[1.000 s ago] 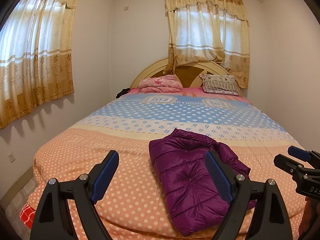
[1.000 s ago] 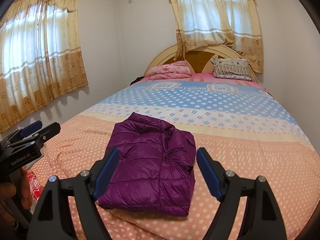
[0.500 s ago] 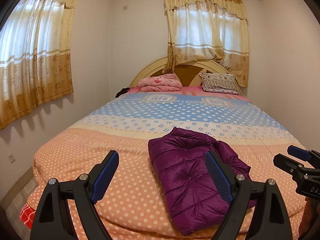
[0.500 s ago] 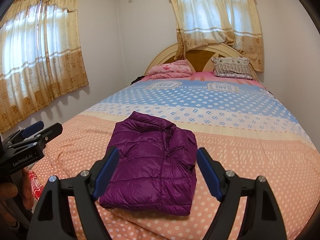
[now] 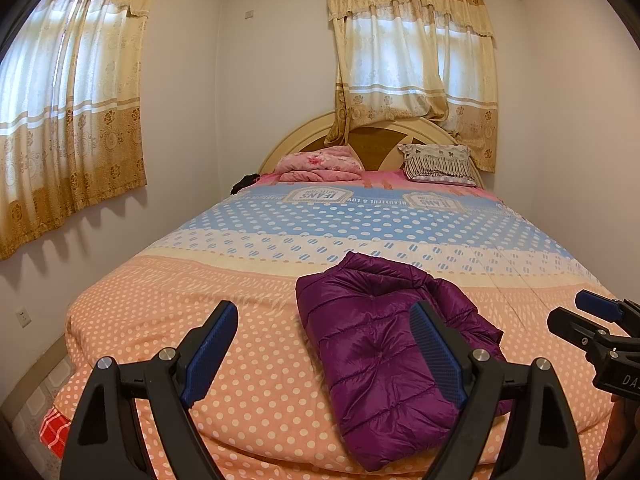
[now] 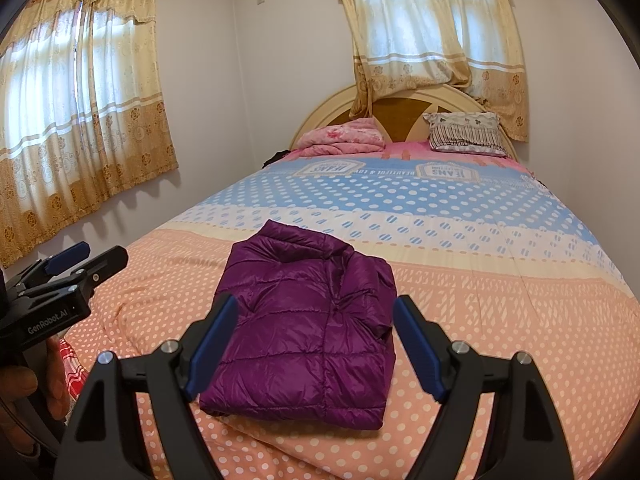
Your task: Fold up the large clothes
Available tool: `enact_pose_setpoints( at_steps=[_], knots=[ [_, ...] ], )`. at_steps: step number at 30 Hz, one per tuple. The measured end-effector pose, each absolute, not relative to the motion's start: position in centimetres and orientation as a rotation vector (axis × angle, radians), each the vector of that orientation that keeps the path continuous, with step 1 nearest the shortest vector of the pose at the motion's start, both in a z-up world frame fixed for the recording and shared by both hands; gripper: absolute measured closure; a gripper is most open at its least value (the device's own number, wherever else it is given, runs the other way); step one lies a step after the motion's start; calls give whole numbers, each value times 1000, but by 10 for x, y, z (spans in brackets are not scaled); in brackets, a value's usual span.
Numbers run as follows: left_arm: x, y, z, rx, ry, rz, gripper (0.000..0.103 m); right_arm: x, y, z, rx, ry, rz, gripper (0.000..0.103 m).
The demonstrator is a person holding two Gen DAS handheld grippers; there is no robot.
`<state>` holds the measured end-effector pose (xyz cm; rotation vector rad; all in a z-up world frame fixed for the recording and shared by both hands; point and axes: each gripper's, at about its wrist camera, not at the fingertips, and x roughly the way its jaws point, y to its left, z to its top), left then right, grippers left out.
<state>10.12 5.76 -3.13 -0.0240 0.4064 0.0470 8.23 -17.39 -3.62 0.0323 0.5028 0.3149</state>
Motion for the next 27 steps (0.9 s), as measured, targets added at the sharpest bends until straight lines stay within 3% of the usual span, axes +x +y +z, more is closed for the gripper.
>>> enact_pose_setpoints(
  at_steps=[27],
  knots=[
    [110,66,-39,12,439,72,15,82,-171,-39,26,505,318,21]
  ],
)
